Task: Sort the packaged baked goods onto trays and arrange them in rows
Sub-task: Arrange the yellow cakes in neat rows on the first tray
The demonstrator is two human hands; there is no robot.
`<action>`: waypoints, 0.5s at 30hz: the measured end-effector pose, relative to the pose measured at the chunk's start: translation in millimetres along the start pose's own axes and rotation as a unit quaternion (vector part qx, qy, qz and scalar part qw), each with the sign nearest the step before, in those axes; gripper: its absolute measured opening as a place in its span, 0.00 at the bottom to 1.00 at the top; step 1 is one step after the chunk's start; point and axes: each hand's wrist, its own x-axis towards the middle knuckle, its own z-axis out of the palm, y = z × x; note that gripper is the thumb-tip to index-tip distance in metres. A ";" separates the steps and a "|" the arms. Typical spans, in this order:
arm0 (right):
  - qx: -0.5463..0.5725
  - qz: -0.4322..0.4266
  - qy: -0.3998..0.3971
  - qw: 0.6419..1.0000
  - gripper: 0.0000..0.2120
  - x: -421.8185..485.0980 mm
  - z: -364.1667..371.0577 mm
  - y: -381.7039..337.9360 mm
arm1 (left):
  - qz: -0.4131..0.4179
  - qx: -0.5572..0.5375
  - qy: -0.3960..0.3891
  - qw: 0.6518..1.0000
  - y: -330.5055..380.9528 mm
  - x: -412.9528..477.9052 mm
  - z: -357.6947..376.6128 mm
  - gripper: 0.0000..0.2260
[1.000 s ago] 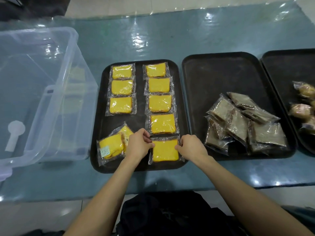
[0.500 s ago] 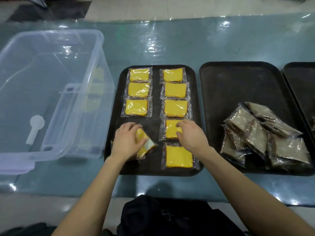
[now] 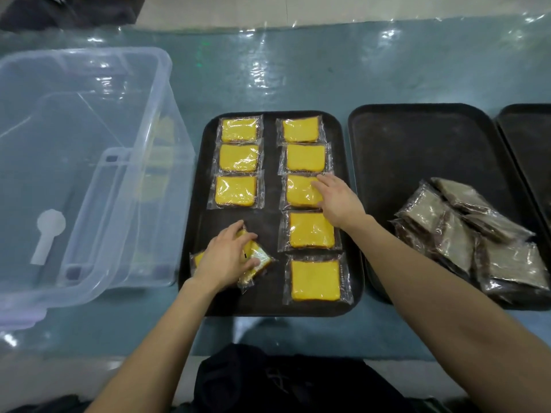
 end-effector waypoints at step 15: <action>0.094 0.035 -0.195 0.976 0.29 -35.4 22.4 -177.3 | -0.125 -0.054 -0.014 0.991 -57.4 -41.5 -12.3 0.41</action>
